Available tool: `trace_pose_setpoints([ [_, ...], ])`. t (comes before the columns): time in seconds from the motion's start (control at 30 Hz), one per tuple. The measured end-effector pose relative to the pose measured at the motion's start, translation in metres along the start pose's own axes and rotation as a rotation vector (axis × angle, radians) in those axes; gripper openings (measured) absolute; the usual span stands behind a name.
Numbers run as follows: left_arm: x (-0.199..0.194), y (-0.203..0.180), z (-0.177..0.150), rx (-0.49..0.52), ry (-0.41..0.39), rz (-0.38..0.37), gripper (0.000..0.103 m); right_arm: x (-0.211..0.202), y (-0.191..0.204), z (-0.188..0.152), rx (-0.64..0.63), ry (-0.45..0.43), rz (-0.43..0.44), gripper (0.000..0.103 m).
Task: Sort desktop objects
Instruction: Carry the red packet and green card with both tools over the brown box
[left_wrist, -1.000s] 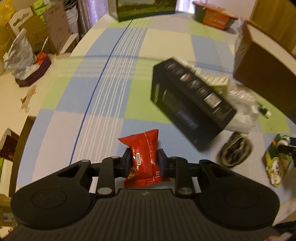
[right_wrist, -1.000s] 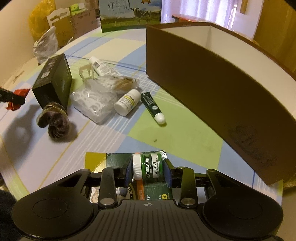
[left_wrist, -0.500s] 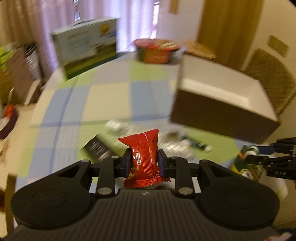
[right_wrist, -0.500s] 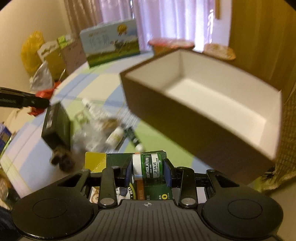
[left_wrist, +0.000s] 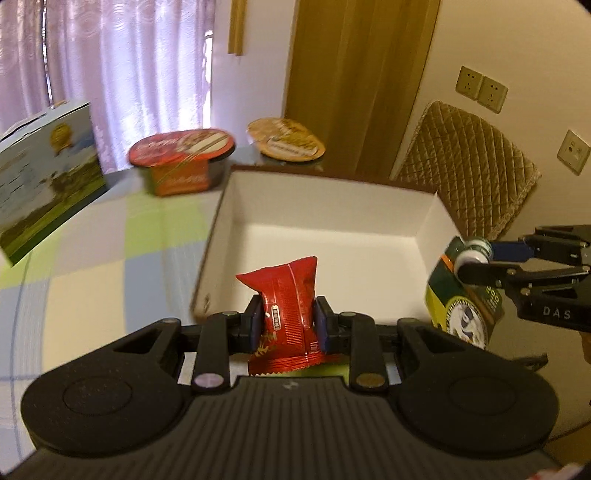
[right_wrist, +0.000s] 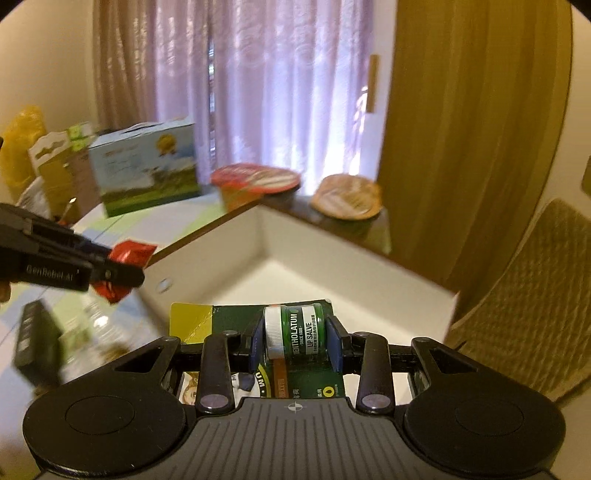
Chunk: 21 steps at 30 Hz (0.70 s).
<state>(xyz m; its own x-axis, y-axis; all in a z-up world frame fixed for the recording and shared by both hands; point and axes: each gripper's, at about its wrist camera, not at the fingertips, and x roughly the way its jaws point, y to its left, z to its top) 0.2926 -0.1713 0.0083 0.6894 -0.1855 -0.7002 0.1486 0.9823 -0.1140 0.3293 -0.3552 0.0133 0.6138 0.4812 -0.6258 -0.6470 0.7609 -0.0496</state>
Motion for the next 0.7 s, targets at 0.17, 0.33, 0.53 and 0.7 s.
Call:
trace_pose_setpoints([
  [0.17, 0.037, -0.014, 0.027, 0.013, 0.008, -0.001, 0.024, 0.029, -0.019, 0.010, 0.000, 0.021, -0.031, 0.032],
  [0.33, 0.071, -0.021, 0.041, 0.013, 0.047, -0.014, 0.024, 0.059, -0.033, 0.010, 0.000, 0.078, -0.044, 0.032],
  [0.53, 0.118, -0.027, 0.045, 0.016, 0.135, -0.003, 0.024, 0.099, -0.044, -0.001, 0.014, 0.185, -0.021, 0.032],
  [0.7, 0.156, -0.029, 0.033, 0.026, 0.237, 0.015, 0.024, 0.124, -0.046, -0.008, 0.007, 0.262, -0.006, 0.032],
])
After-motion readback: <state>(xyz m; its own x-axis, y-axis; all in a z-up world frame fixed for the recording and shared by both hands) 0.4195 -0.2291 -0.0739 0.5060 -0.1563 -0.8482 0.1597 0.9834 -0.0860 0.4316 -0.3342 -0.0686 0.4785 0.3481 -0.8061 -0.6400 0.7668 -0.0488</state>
